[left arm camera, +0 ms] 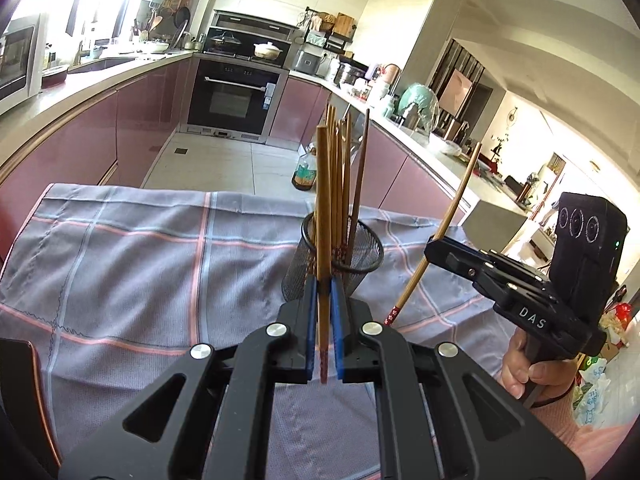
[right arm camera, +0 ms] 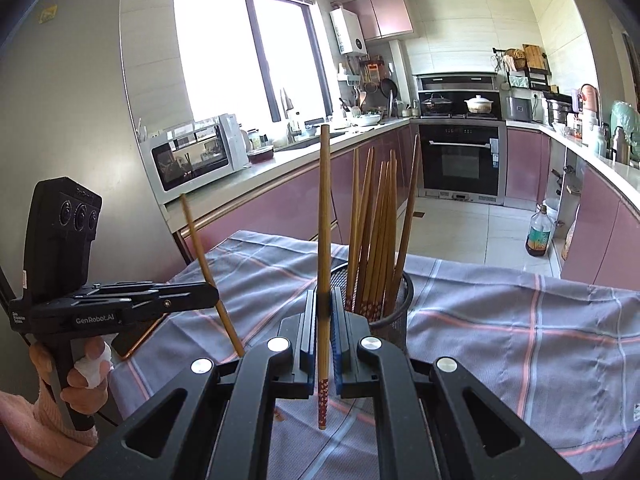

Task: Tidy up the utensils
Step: 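Lift the chopstick upright over the mesh cup with the left gripper while the right gripper lifts its chopstick, then lower the chopstick into the mesh cup with the left gripper while the right gripper lowers its chopstick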

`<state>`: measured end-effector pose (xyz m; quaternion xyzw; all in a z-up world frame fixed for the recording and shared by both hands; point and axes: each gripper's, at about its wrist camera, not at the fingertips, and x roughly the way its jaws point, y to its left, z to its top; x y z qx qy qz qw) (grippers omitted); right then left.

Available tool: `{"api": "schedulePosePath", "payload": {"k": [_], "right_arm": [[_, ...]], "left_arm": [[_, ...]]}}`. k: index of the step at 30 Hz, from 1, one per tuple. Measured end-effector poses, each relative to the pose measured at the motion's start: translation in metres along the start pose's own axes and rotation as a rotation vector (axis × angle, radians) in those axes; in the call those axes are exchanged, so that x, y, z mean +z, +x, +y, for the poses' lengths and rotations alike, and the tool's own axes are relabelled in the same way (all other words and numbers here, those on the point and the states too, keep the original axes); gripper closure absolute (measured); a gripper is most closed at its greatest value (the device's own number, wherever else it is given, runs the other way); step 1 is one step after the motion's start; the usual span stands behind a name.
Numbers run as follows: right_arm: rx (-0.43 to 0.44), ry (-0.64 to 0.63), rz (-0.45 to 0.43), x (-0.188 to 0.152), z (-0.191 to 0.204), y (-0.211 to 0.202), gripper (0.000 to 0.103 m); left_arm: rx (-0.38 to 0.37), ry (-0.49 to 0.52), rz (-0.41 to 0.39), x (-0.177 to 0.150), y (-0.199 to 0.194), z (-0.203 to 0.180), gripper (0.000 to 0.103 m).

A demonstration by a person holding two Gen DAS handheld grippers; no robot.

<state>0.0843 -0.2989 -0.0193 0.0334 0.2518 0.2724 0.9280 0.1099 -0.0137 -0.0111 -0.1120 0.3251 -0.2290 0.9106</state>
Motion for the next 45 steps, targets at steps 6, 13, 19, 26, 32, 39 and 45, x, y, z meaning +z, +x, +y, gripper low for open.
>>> {"api": "schedulePosePath", "payload": {"k": [6, 13, 19, 26, 32, 39, 45], "right_arm": [[-0.006, -0.019, -0.032, 0.013, -0.001, -0.003, 0.098], [-0.015, -0.033, -0.069, 0.027, -0.002, -0.006, 0.098], [-0.019, -0.038, -0.106, 0.042, -0.005, -0.010, 0.098], [-0.036, -0.042, -0.154, 0.062, -0.011, -0.010, 0.098], [-0.052, -0.040, -0.146, 0.067, -0.016, 0.002, 0.098], [-0.072, -0.050, -0.102, 0.061, -0.015, 0.020, 0.098], [-0.086, -0.053, -0.059, 0.056, -0.014, 0.032, 0.098]], "left_arm": [[-0.026, -0.002, -0.053, 0.020, -0.012, -0.001, 0.096], [-0.041, -0.002, -0.119, 0.045, -0.026, -0.003, 0.096], [-0.051, 0.010, -0.166, 0.069, -0.036, -0.009, 0.096], [-0.033, 0.036, -0.194, 0.092, -0.031, -0.021, 0.096], [-0.013, 0.060, -0.151, 0.098, -0.007, -0.029, 0.096], [0.001, 0.093, -0.074, 0.094, 0.019, -0.035, 0.096], [0.029, 0.122, -0.023, 0.092, 0.034, -0.041, 0.096]]}}
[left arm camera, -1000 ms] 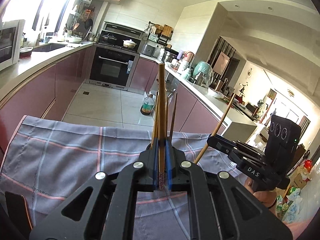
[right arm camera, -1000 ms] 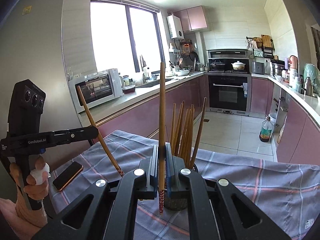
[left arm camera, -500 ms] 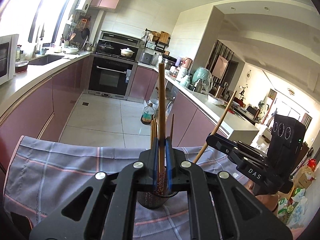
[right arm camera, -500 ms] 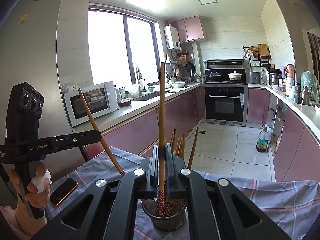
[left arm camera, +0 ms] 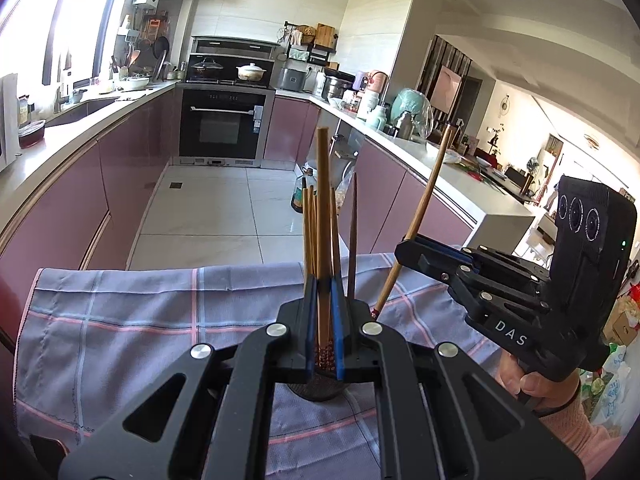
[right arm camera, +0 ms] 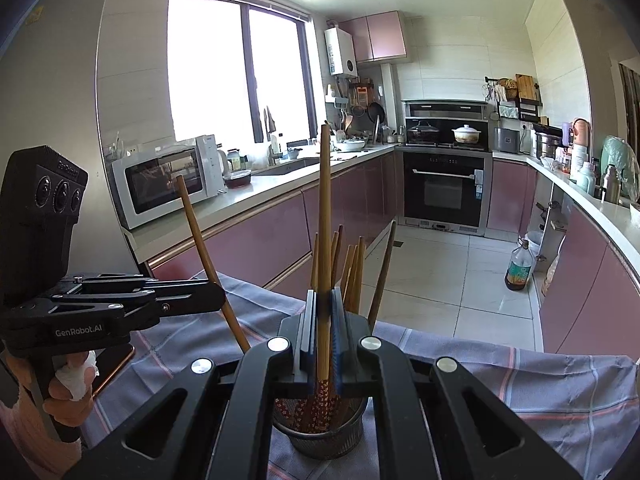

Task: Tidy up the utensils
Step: 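Lower the chopstick into the mesh cup with the left gripper while the right gripper lowers its chopstick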

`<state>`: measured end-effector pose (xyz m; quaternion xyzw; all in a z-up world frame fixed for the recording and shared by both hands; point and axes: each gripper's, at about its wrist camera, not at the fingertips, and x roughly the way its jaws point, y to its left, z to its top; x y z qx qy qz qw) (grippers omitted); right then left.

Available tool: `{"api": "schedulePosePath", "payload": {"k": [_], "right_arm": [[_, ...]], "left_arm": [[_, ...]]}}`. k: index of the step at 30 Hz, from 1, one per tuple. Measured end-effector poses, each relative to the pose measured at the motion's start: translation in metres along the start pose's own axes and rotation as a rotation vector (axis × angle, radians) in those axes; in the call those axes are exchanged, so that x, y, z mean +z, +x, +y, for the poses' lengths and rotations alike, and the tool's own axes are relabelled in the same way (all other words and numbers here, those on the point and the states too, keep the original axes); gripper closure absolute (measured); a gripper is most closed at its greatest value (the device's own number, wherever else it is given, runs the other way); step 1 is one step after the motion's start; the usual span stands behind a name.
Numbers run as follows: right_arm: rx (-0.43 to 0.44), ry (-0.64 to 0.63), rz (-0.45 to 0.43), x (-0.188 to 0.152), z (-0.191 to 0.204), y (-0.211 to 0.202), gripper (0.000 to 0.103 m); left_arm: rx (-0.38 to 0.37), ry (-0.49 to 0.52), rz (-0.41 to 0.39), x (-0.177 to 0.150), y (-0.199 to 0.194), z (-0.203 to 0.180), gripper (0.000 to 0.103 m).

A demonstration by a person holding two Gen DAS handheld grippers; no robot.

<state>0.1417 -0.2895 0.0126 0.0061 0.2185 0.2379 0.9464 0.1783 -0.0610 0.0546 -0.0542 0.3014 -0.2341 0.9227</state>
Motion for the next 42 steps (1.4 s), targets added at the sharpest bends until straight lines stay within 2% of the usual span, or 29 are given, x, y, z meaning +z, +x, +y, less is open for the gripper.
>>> {"api": "schedulePosePath", "payload": {"k": [25, 42], "right_arm": [[-0.007, 0.001, 0.123, -0.014, 0.001, 0.029, 0.097], [-0.014, 0.010, 0.147, -0.013, 0.000, 0.040, 0.097]], "left_arm": [[0.046, 0.049, 0.092, -0.013, 0.039, -0.014, 0.095], [0.070, 0.060, 0.110, -0.008, 0.058, -0.016, 0.095]]}}
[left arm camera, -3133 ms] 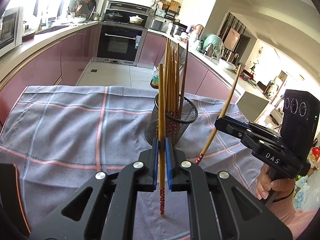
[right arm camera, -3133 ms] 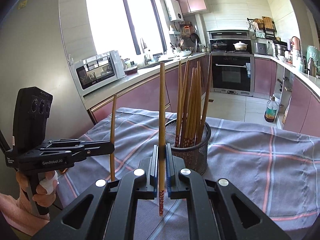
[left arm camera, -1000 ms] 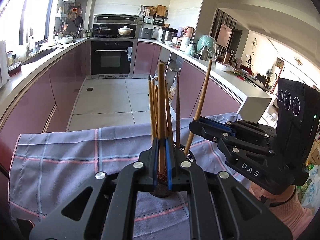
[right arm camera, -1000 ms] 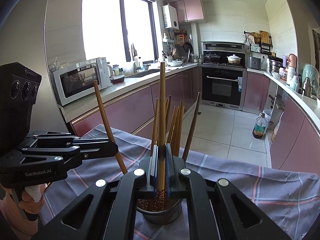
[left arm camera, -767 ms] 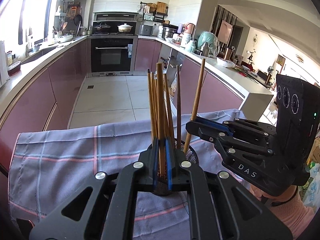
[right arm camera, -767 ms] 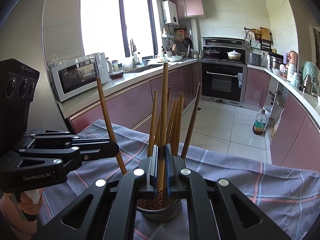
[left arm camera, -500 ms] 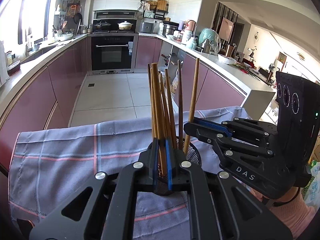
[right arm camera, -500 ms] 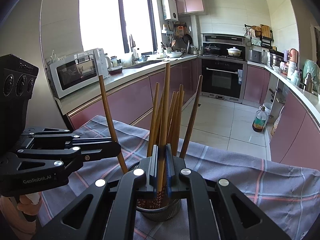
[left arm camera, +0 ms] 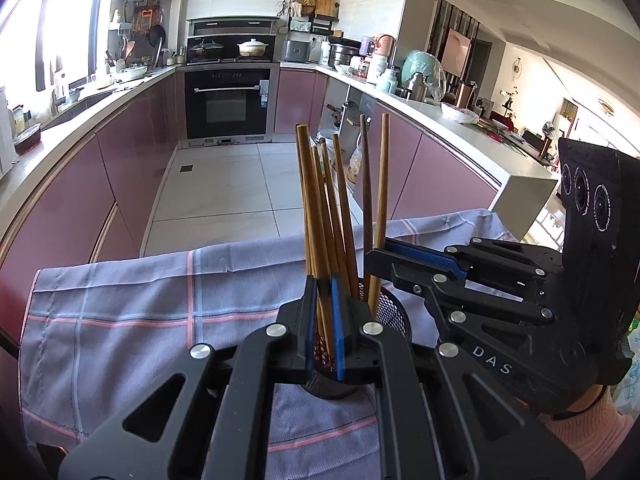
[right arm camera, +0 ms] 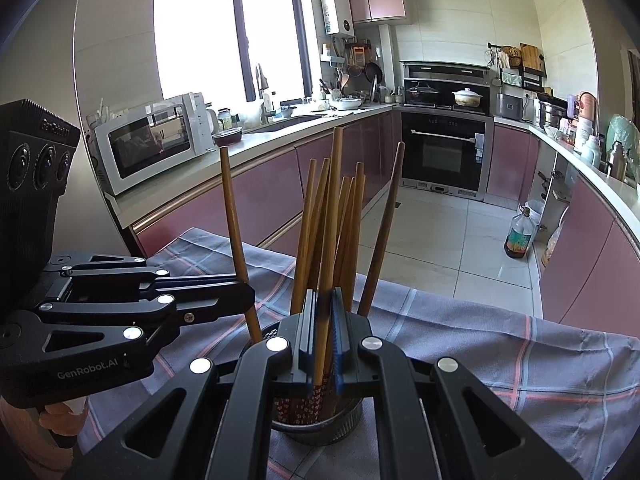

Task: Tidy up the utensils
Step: 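Lower the chopstick into the mesh cup with the left gripper while the right gripper lowers its chopstick, then open both grippers to release the chopsticks and pull back from the cup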

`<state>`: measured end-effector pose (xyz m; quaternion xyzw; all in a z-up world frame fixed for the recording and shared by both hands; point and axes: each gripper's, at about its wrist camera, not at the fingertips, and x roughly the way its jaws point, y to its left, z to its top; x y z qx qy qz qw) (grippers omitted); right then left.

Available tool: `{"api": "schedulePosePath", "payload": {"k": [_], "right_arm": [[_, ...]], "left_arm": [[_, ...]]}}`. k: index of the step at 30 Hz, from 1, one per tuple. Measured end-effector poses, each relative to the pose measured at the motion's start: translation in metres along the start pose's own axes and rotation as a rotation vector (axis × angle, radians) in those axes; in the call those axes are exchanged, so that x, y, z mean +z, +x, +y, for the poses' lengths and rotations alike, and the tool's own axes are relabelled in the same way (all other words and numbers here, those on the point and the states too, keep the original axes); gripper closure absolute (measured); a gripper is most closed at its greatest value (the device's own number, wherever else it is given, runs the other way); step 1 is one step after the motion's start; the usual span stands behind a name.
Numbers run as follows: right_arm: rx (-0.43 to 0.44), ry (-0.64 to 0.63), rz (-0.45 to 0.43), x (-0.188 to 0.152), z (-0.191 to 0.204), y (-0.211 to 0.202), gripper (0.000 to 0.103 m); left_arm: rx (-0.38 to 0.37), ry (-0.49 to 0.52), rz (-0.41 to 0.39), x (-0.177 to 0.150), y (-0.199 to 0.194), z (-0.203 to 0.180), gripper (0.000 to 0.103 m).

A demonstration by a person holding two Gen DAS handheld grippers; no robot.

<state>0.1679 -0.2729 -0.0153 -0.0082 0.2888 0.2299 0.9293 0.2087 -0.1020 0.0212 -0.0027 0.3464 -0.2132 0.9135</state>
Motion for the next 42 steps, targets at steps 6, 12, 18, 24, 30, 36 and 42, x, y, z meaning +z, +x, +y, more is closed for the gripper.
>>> {"api": "schedulePosePath", "payload": {"k": [6, 12, 18, 24, 30, 36, 42], "right_arm": [[-0.001, 0.008, 0.003, -0.001, -0.001, 0.002, 0.097], [-0.003, 0.015, 0.000, -0.002, -0.004, 0.004, 0.097], [-0.001, 0.027, 0.006, -0.003, -0.006, 0.008, 0.096], [0.005, 0.032, 0.008, -0.005, -0.008, 0.007, 0.096], [0.010, 0.030, 0.006, -0.008, -0.007, 0.005, 0.096], [0.007, 0.039, -0.008, -0.014, -0.011, -0.002, 0.082], [-0.015, 0.050, -0.035, -0.024, -0.014, -0.012, 0.064]], "left_arm": [[0.003, 0.002, 0.001, 0.003, 0.007, -0.001, 0.095], [-0.004, -0.002, 0.005, 0.004, 0.015, 0.000, 0.095], [-0.004, -0.010, 0.011, 0.000, 0.023, 0.001, 0.095], [-0.011, -0.021, 0.021, -0.003, 0.030, 0.005, 0.095], [-0.011, -0.031, 0.019, -0.008, 0.031, 0.010, 0.093], [0.022, -0.045, -0.029, -0.023, 0.022, 0.018, 0.067], [0.078, -0.052, -0.084, -0.043, 0.007, 0.023, 0.042]]}}
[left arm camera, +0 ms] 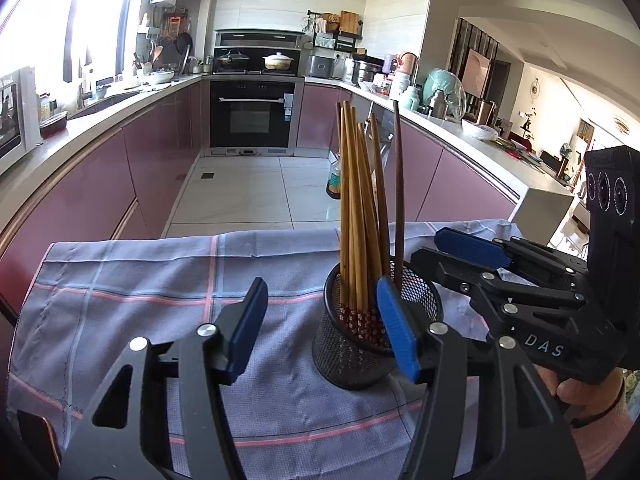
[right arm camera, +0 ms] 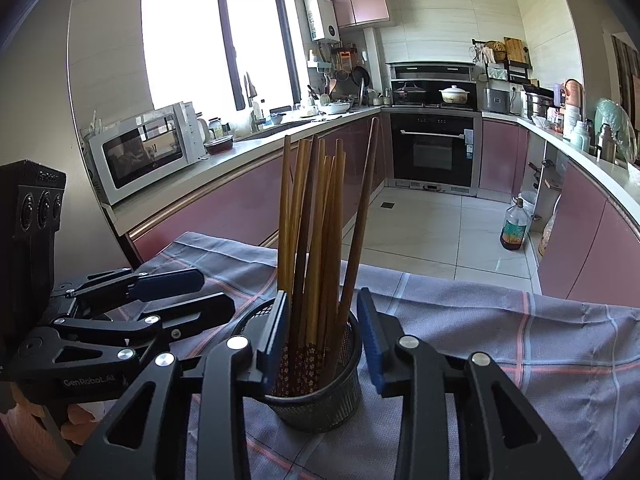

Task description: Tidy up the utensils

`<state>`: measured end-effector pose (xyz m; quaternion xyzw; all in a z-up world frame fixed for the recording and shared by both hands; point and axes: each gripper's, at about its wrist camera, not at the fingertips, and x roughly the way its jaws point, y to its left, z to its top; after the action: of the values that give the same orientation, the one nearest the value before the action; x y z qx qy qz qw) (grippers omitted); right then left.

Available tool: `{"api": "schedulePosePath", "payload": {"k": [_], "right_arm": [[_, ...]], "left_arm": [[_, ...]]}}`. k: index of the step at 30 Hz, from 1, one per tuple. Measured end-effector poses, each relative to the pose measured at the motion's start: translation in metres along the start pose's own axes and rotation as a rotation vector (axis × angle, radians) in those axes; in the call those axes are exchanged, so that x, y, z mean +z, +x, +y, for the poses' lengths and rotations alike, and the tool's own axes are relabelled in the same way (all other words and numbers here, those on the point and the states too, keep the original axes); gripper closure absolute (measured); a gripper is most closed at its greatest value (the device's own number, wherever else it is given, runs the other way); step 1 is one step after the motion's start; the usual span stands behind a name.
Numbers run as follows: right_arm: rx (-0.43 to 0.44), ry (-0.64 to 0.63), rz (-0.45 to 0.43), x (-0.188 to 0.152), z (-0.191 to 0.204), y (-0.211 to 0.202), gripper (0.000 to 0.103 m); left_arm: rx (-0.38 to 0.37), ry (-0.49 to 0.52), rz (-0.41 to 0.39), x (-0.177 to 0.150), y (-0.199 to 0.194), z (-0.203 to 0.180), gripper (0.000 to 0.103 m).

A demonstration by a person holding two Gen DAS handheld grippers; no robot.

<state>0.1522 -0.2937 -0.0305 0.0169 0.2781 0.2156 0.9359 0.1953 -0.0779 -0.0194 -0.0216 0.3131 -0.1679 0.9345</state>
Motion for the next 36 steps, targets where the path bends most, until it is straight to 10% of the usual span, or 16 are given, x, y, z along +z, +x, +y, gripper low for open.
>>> {"api": "schedulePosePath", "payload": {"k": [8, 15, 36], "right_arm": [[-0.047, -0.018, -0.042, -0.018, 0.008, -0.017, 0.034], [-0.084, -0.035, -0.099, -0.040, 0.014, -0.035, 0.007], [-0.114, -0.010, -0.192, -0.081, 0.031, -0.062, 0.007]], "left_arm": [[0.100, 0.029, -0.098, -0.029, -0.032, 0.003, 0.009], [0.171, 0.037, -0.175, -0.044, -0.061, -0.001, 0.006], [0.282, 0.018, -0.273, -0.074, -0.108, -0.006, 0.006]]}}
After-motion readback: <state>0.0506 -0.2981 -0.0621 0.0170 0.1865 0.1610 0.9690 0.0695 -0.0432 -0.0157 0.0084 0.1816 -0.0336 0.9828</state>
